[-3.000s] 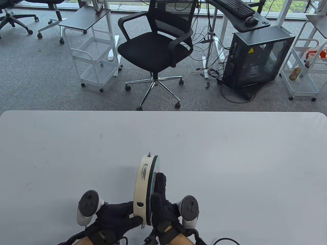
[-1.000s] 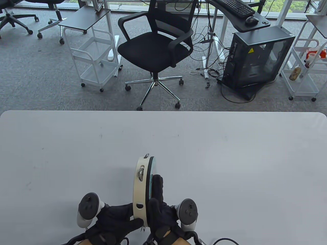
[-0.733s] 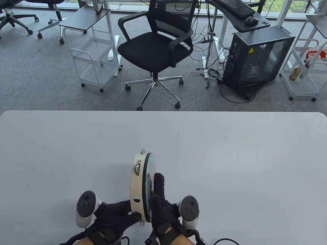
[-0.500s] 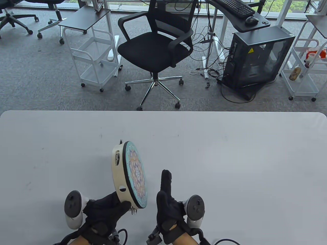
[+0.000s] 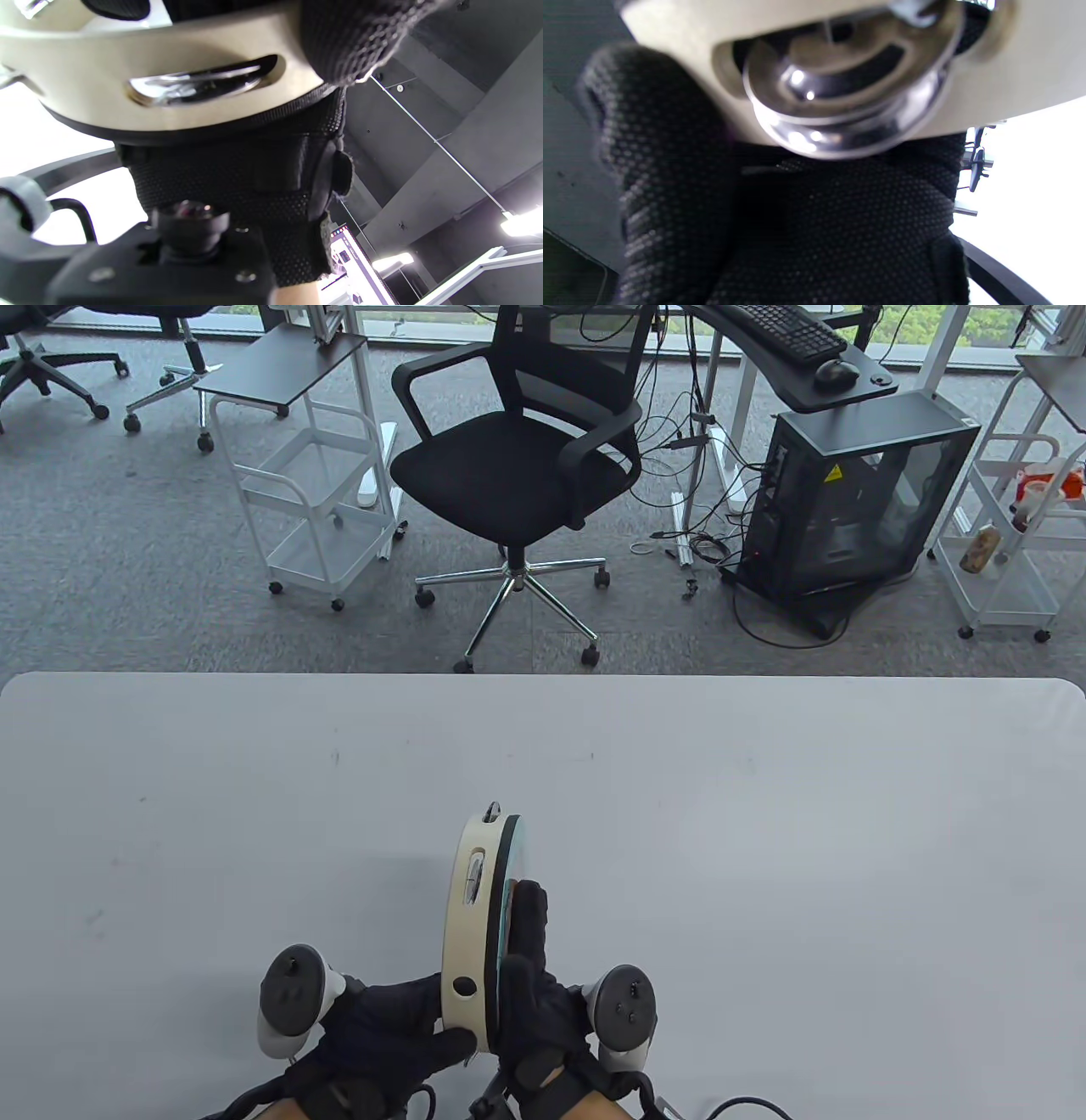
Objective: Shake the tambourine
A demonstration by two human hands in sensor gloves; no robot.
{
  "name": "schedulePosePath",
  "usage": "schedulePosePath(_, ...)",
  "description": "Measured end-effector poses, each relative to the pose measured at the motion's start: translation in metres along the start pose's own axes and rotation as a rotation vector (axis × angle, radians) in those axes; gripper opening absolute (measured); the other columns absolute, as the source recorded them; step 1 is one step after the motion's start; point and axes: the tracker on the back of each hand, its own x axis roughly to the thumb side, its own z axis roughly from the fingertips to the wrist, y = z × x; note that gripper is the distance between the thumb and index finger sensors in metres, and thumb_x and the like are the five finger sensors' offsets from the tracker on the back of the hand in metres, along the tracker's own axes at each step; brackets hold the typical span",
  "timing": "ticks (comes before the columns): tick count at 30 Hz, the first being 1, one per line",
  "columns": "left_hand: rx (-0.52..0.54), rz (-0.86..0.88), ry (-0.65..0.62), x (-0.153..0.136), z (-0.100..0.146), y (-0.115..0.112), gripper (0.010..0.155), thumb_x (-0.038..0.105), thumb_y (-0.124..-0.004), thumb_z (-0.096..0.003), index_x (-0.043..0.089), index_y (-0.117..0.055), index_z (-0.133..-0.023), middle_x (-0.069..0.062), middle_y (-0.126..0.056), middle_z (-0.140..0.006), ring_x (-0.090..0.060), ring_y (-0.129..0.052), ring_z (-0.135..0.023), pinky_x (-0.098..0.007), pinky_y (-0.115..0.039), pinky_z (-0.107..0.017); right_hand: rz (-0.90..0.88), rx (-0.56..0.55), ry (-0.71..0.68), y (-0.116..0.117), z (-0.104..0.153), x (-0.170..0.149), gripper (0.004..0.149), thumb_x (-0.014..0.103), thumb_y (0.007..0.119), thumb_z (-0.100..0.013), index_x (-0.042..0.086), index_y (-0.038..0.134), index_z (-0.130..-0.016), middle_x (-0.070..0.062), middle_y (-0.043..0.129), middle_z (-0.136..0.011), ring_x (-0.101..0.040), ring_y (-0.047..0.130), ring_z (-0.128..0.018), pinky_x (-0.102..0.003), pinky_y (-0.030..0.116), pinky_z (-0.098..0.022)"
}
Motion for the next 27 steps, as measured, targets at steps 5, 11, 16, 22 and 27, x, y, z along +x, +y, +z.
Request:
schedulePosePath(5, 0.032, -0.13, 0.087, 0.006, -0.002, 0.021, 0.048, 0.04, -0.085, -0.0507, 0.023, -0.079, -0.095, -0.004, -0.093, -0.091, -0.038, -0.09, -0.088, -0.071, -0.058, -0.068, 0.019, 0.122, 0.031, -0.01, -0.01, 0.004, 0.093, 0.069, 0.039, -0.052, 0.004, -0.002, -0.103, -0.034, -0.011, -0.101, -0.062, -0.012, -0.087, -0.077, 0.007, -0.053)
schedulePosePath(11, 0.241, -0.646, 0.438, -0.007, -0.02, 0.093, 0.047, 0.036, -0.086, -0.0495, 0.023, -0.081, -0.094, -0.006, -0.093, -0.091, -0.041, -0.089, -0.087, -0.072, -0.056, -0.067, 0.386, 0.095, 0.077, -0.044, -0.012, 0.008, 0.091, 0.065, 0.048, -0.054, -0.001, 0.016, -0.108, -0.036, 0.007, -0.106, -0.066, 0.004, -0.09, -0.077, 0.014, -0.054)
schedulePosePath(16, 0.28, -1.065, 0.853, -0.055, -0.019, 0.149, 0.049, 0.035, -0.087, -0.0488, 0.023, -0.079, -0.096, -0.007, -0.093, -0.091, -0.042, -0.088, -0.087, -0.072, -0.053, -0.068, 0.501, 0.039, 0.15, -0.065, -0.015, 0.004, 0.089, 0.062, 0.052, -0.055, -0.002, 0.021, -0.108, -0.037, 0.012, -0.107, -0.067, 0.008, -0.091, -0.077, 0.015, -0.055)
schedulePosePath(22, 0.296, -1.255, 1.039, -0.112, 0.001, 0.176, 0.049, 0.033, -0.088, -0.0484, 0.026, -0.079, -0.096, -0.007, -0.093, -0.092, -0.042, -0.086, -0.09, -0.07, -0.053, -0.07, 0.5, 0.019, 0.169, -0.07, -0.016, 0.002, 0.089, 0.062, 0.053, -0.055, -0.002, 0.022, -0.108, -0.037, 0.013, -0.107, -0.067, 0.008, -0.091, -0.077, 0.015, -0.055)
schedulePosePath(27, 0.182, -1.389, 1.144, -0.139, 0.003, 0.179, 0.049, 0.034, -0.087, -0.0492, 0.032, -0.077, -0.097, -0.001, -0.093, -0.094, -0.038, -0.083, -0.095, -0.068, -0.054, -0.072, 0.498, 0.032, 0.187, -0.069, -0.017, 0.0, 0.089, 0.062, 0.053, -0.055, -0.003, 0.023, -0.108, -0.037, 0.013, -0.107, -0.067, 0.008, -0.091, -0.077, 0.015, -0.055)
